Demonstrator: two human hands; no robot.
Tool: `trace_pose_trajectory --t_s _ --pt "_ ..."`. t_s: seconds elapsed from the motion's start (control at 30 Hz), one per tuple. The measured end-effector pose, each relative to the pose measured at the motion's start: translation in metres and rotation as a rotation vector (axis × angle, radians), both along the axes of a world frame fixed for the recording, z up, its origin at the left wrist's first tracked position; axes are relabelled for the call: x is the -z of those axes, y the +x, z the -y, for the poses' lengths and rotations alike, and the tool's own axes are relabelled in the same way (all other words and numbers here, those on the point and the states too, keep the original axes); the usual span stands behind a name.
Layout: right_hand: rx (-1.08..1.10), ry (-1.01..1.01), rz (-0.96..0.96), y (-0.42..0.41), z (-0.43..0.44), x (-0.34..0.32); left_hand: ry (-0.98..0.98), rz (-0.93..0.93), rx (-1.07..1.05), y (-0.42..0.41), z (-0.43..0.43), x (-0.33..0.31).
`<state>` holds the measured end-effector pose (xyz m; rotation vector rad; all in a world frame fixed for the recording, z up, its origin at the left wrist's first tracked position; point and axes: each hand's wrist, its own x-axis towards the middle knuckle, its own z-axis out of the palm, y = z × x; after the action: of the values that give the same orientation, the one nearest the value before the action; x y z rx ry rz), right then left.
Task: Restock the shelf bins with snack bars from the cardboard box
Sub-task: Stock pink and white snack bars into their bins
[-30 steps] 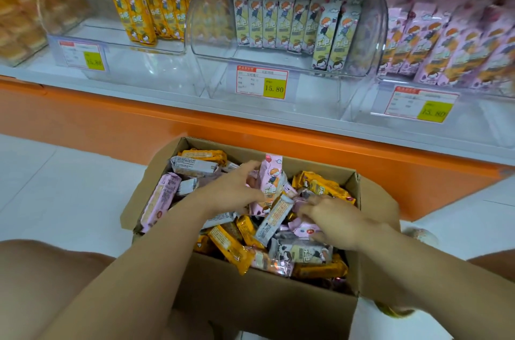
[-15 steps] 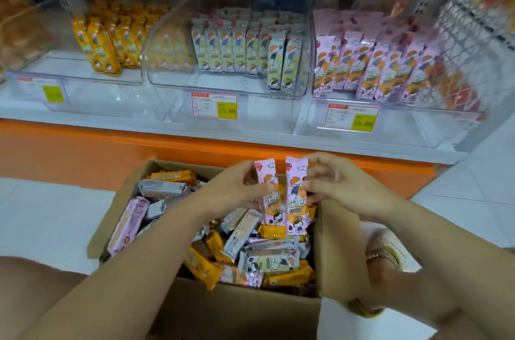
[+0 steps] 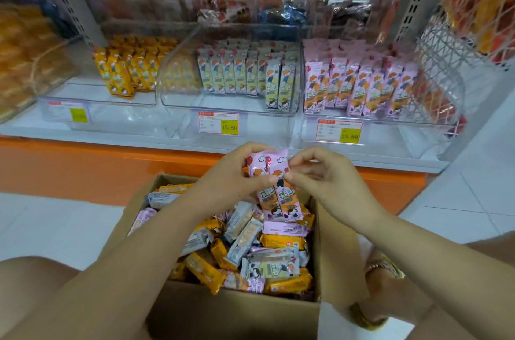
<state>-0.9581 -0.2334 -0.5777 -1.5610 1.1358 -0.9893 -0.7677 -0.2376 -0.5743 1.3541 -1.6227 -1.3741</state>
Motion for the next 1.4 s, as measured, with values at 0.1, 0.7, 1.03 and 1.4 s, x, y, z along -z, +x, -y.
trace_pose_trajectory --t_s 0.1,0.7,1.03,1.4 --pt "-0.098 -0.001 -0.113 0.008 0.004 0.020 0.022 0.048 -0.038 0.018 -0.005 0.015" --pt "-0.539 -0.101 -1.382 0.030 0.040 0.143 0.120 0.293 -0.235 0.065 0.002 0.067" --pt "-0.224 0.086 -0.532 -0.002 0.037 0.048 0.000 0.384 -0.136 0.052 0.006 0.047" --pt "-0.268 0.117 -0.368 -0.026 0.015 -0.024 -0.007 0.352 0.077 0.018 0.003 -0.021"
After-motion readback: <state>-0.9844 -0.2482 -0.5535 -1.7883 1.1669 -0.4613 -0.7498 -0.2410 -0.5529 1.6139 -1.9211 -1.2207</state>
